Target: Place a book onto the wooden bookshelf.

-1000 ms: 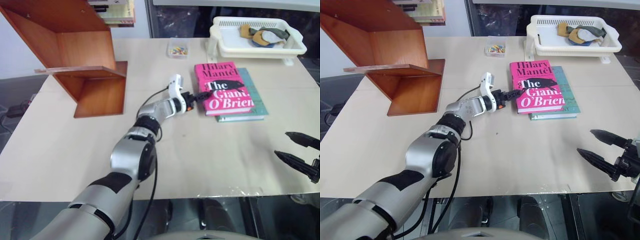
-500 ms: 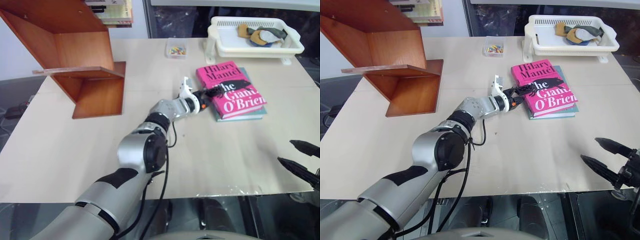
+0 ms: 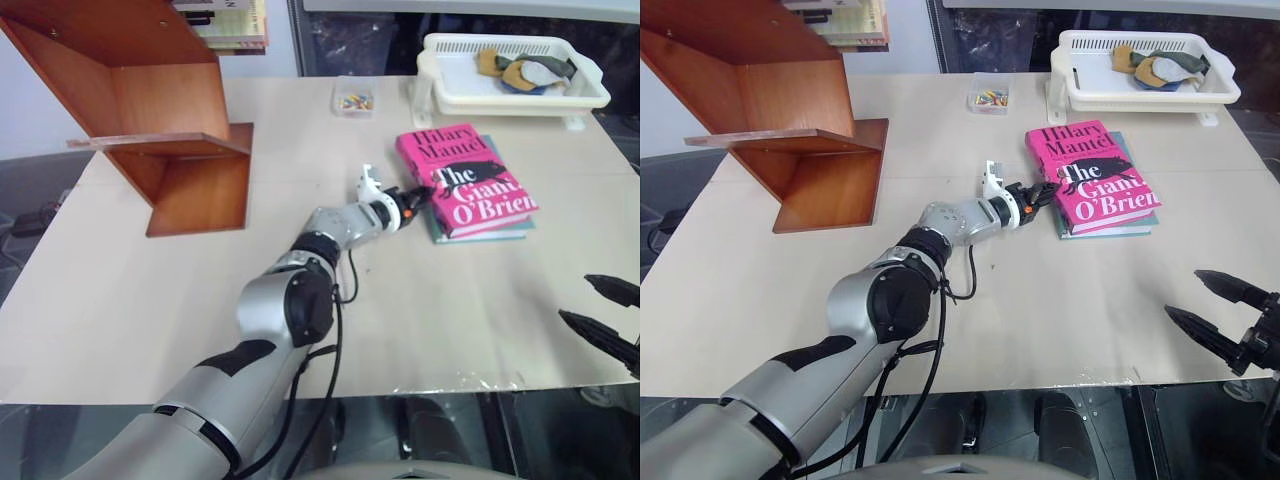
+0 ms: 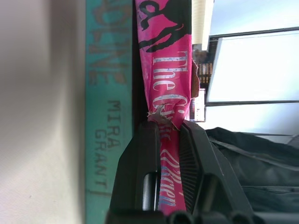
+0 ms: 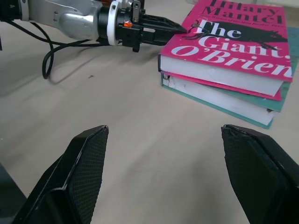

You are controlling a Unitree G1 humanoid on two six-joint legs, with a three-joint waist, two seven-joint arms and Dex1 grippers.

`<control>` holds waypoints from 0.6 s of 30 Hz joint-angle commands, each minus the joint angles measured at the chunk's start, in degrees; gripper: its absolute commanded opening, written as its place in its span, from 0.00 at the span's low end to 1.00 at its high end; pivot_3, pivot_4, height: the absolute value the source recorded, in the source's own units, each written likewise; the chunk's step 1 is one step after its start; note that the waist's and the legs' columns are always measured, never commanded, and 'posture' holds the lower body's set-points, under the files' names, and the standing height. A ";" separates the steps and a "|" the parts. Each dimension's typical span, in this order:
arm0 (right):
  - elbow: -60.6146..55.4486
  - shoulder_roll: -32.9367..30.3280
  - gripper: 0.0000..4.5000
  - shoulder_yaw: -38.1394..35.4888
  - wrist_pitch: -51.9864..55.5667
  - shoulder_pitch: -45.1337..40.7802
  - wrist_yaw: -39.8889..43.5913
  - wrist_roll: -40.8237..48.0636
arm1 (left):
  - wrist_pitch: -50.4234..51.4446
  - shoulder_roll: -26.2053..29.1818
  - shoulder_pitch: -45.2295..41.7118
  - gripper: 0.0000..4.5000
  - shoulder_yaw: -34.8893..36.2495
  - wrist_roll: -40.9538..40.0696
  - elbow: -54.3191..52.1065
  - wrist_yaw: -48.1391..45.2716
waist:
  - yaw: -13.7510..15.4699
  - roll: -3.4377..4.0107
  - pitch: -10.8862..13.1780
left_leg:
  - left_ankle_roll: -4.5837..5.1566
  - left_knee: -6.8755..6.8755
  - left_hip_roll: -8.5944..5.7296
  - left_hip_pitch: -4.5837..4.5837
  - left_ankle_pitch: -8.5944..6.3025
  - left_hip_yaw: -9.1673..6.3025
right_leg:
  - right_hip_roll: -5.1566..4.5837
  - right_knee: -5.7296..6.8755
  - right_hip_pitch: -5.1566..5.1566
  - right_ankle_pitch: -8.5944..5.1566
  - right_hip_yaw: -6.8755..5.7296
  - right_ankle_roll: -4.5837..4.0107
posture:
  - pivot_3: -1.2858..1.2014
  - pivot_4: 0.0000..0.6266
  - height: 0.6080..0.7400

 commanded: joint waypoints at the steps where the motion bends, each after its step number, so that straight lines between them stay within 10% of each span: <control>1: 0.12 -1.09 0.87 -1.61 -0.43 -0.60 0.54 0.48 | 2.57 0.75 0.55 0.06 1.91 -3.31 -3.30 -2.46 | -0.07 0.02 -0.01 | 0.00 0.00 0.00 0.00 0.00 0.01 | 0.00 0.01 0.00 0.00 0.01 0.00 | 0.52 0.24 1.00; 8: 1.19 -2.32 0.87 -0.39 -0.08 -2.56 1.09 0.27 | 2.83 0.85 3.67 0.06 1.25 -6.00 -13.04 -4.14 | -0.05 0.03 -0.02 | -0.01 0.01 0.02 0.02 0.01 0.07 | 0.00 0.07 -0.04 0.00 0.11 0.00 | 0.52 0.24 1.00; 18: 5.73 -6.02 0.87 1.01 -0.14 -7.75 3.49 -0.59 | -26.89 0.88 19.45 0.06 -31.02 17.91 -53.91 -12.32 | 0.12 0.03 -0.02 | -0.03 -0.02 0.03 0.01 0.01 0.18 | -0.14 0.01 -0.07 0.01 0.24 -0.01 | 0.52 0.24 1.00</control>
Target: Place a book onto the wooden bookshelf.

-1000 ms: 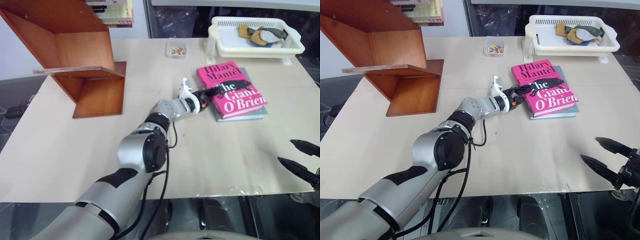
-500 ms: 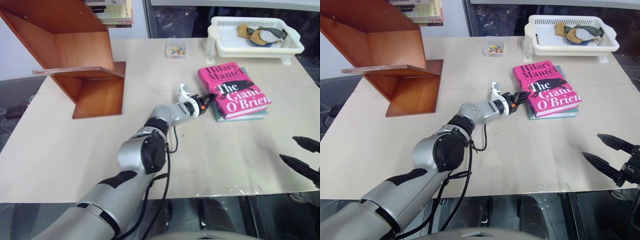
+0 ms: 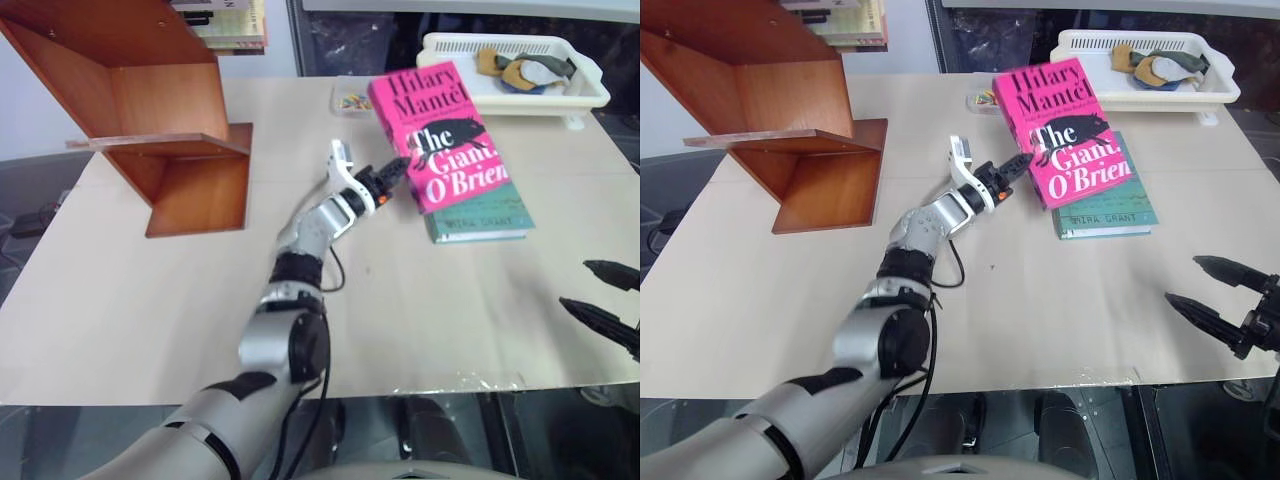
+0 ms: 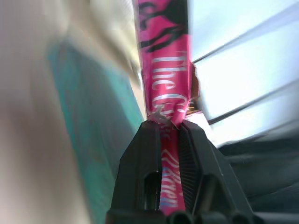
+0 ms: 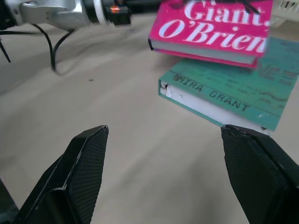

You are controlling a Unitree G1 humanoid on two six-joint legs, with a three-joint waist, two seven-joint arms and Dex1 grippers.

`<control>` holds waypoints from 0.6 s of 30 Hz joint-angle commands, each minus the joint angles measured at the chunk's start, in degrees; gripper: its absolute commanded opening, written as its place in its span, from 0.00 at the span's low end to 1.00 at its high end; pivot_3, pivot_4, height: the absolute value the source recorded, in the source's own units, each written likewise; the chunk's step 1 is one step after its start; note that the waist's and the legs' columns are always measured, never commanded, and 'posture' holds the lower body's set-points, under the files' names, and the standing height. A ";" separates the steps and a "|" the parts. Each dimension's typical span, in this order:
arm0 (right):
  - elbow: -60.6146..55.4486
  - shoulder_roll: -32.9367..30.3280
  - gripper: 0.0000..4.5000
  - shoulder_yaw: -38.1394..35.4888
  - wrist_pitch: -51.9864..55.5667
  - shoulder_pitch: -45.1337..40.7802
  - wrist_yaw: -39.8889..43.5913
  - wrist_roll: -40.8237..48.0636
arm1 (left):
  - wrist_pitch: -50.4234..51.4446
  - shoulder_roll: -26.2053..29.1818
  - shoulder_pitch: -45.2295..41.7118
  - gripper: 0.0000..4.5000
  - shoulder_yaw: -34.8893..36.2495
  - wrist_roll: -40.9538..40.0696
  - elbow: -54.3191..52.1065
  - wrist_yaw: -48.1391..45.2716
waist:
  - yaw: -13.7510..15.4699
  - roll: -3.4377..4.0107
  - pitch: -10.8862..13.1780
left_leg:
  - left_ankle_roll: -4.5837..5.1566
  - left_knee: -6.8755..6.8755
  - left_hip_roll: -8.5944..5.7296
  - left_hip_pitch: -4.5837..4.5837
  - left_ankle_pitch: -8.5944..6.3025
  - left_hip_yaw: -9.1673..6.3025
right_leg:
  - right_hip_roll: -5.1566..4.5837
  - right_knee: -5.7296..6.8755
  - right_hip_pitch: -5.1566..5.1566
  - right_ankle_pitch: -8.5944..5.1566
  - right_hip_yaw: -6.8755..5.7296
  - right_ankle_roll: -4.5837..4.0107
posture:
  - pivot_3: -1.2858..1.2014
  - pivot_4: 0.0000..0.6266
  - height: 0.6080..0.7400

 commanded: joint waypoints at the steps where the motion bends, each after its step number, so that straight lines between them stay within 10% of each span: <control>1: 1.51 -1.61 0.87 -0.05 -0.42 -2.06 1.24 -0.07 | -13.28 1.75 1.97 0.06 -8.93 8.03 -11.34 -2.72 | 0.04 0.01 -0.01 | 0.00 0.00 0.01 0.00 0.00 0.00 | 0.00 0.00 0.01 0.00 0.00 0.00 | 0.52 0.24 1.00; 9: 5.35 -3.53 0.87 1.63 -0.71 -9.07 2.36 0.35 | -41.02 16.63 2.30 0.06 -23.99 37.09 -10.80 5.71 | -0.16 0.02 -0.07 | 0.03 0.05 0.00 0.05 0.00 0.02 | 0.18 0.04 0.06 0.01 0.01 0.01 | 0.52 0.24 1.00; 18: 13.76 -4.58 0.87 4.91 -0.29 -19.84 5.57 1.19 | -47.59 30.90 -1.12 0.06 -26.85 55.06 -14.30 13.91 | -0.02 0.02 -0.07 | 0.05 0.05 0.00 0.01 -0.01 0.02 | 0.17 0.02 0.02 0.03 -0.01 0.04 | 0.52 0.24 1.00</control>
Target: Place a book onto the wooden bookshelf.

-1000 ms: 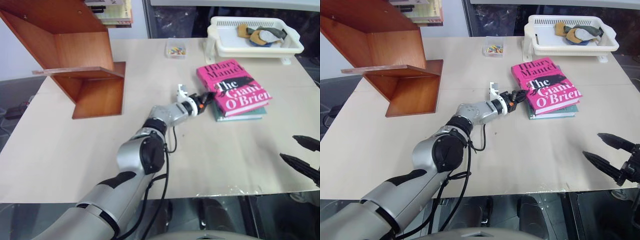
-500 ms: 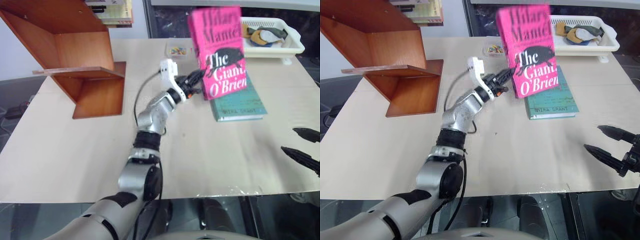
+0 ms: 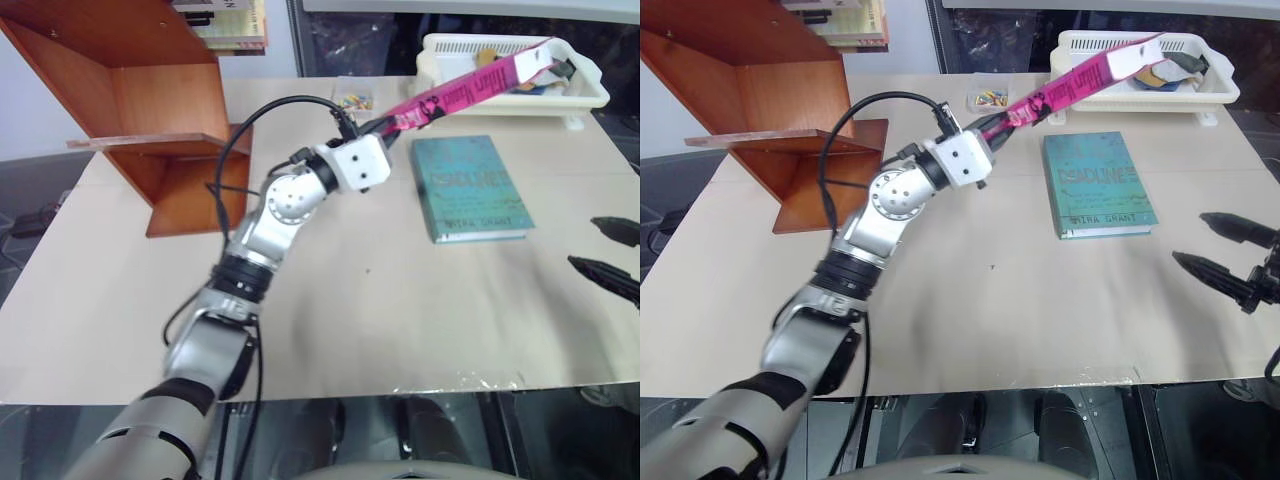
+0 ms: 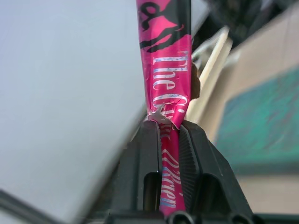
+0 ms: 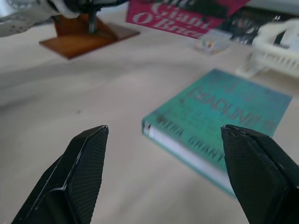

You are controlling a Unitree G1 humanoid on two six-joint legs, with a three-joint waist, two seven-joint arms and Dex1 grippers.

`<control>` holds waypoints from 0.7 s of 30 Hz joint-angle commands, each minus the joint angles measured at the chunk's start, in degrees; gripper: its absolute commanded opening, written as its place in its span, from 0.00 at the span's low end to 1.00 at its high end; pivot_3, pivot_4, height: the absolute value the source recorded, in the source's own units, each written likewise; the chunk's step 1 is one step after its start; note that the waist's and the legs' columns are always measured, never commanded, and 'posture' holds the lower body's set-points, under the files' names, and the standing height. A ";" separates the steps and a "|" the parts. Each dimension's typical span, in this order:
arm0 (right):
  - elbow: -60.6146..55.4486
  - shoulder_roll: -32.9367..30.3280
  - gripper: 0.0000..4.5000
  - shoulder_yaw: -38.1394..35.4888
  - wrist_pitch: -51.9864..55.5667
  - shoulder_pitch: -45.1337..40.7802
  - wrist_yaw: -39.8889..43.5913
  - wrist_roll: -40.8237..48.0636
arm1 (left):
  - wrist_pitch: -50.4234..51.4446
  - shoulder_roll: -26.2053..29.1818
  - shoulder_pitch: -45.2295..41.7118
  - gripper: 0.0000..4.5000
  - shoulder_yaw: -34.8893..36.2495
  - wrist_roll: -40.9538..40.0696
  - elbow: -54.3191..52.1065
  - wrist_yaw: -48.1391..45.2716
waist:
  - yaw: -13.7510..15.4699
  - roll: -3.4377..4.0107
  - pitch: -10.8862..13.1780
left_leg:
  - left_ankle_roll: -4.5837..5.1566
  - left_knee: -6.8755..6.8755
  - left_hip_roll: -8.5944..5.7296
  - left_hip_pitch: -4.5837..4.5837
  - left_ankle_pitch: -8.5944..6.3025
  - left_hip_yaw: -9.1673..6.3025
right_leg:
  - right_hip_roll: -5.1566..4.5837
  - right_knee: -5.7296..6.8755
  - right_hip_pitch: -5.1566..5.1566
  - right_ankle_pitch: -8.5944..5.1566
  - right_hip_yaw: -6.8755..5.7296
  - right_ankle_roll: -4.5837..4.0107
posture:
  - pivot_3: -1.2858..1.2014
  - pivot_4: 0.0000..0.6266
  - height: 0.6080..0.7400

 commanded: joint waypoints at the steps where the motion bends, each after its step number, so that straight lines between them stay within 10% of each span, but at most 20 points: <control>1: 7.31 -1.23 0.87 3.71 -0.54 -7.60 3.46 0.43 | -1.03 5.53 -2.06 0.06 0.55 5.14 -6.71 0.46 | -0.08 0.00 0.00 | 0.00 0.00 -0.01 0.00 0.00 0.00 | -0.01 0.00 0.00 0.00 0.00 0.00 | 0.52 0.24 1.00; 21: 60.81 3.19 0.87 29.07 -8.83 -52.61 24.24 -9.32 | 18.58 27.22 -2.91 0.06 6.76 8.82 -26.30 -23.69 | -2.35 0.01 0.04 | 0.02 0.05 0.05 -0.18 0.00 0.03 | -0.11 0.02 -0.20 0.01 0.05 0.01 | 0.52 0.24 1.00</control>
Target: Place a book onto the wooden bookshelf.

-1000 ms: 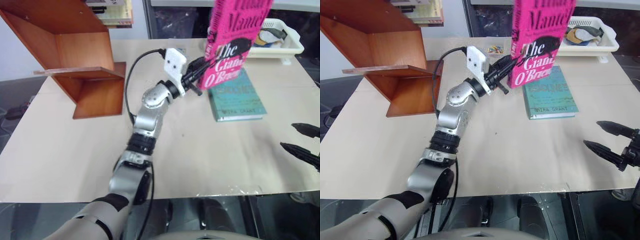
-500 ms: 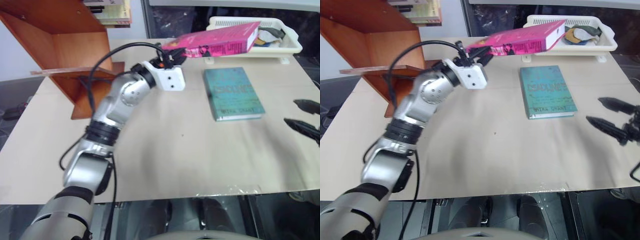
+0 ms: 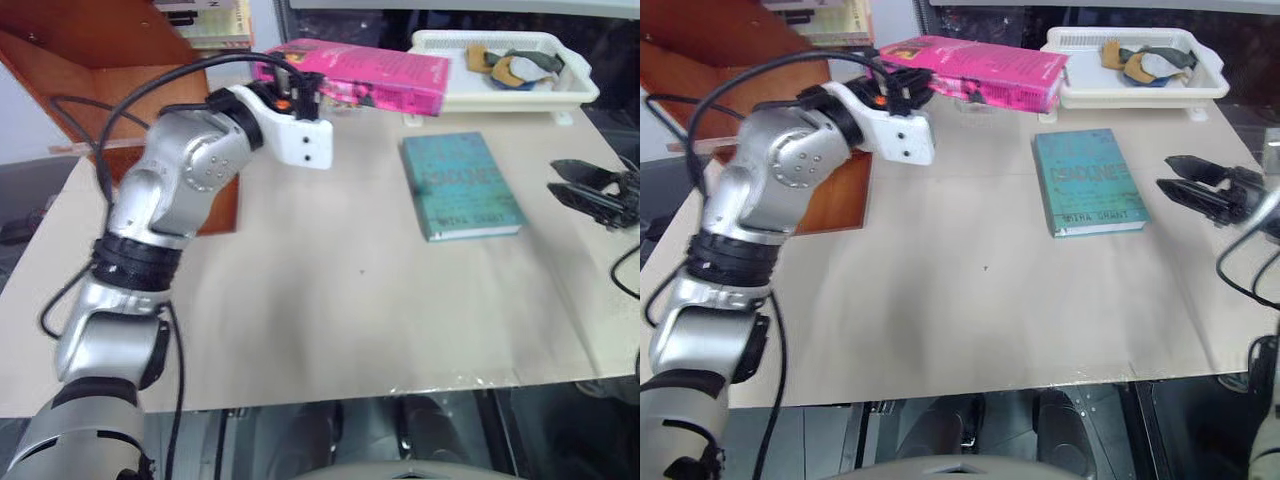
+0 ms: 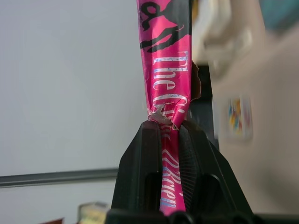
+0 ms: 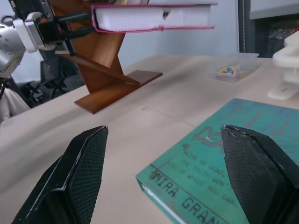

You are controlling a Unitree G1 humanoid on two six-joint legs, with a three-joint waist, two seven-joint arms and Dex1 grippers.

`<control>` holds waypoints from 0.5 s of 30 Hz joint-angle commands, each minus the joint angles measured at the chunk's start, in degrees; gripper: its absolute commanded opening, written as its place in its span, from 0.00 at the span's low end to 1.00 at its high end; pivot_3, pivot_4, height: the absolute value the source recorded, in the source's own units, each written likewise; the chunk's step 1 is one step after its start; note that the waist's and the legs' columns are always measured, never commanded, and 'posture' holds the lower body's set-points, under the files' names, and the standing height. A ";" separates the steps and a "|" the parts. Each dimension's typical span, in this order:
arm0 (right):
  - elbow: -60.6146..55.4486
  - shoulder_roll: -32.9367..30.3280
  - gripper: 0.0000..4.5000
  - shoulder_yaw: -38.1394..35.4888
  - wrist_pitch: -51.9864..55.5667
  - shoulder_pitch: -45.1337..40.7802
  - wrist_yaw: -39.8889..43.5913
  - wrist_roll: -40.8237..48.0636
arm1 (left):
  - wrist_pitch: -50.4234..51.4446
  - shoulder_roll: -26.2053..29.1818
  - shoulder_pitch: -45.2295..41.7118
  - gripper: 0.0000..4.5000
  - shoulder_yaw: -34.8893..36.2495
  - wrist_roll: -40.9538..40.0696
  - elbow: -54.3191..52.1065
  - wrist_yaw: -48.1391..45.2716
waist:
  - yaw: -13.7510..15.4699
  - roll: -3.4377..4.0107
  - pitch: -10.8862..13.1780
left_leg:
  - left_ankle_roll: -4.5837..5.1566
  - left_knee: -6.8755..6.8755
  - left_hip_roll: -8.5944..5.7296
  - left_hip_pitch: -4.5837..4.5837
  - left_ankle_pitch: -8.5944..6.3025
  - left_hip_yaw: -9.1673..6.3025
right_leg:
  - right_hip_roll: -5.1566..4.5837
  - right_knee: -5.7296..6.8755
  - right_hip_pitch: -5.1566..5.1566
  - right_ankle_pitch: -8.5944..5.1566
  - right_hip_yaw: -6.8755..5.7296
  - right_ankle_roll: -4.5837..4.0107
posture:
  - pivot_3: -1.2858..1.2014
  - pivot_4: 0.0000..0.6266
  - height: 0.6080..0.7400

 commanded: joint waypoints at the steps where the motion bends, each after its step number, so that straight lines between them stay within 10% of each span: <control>1: 3.20 0.85 0.87 2.78 -3.47 -3.30 4.24 -0.47 | 3.40 3.61 -3.88 0.06 4.02 -2.04 -3.71 -5.16 | -0.01 0.02 -0.01 | 0.00 -0.02 0.00 0.00 0.00 -0.01 | 0.01 -0.01 0.00 0.00 -0.02 0.00 | 0.52 0.24 1.00; 15: 10.79 2.51 0.87 6.85 -8.04 -10.64 4.24 -1.44 | 10.76 10.75 0.00 0.06 7.03 -11.44 -9.71 -18.44 | -1.02 0.04 0.01 | 0.00 0.00 0.00 -0.06 0.00 0.02 | 0.18 0.05 -0.14 0.00 0.05 0.00 | 0.52 0.24 1.00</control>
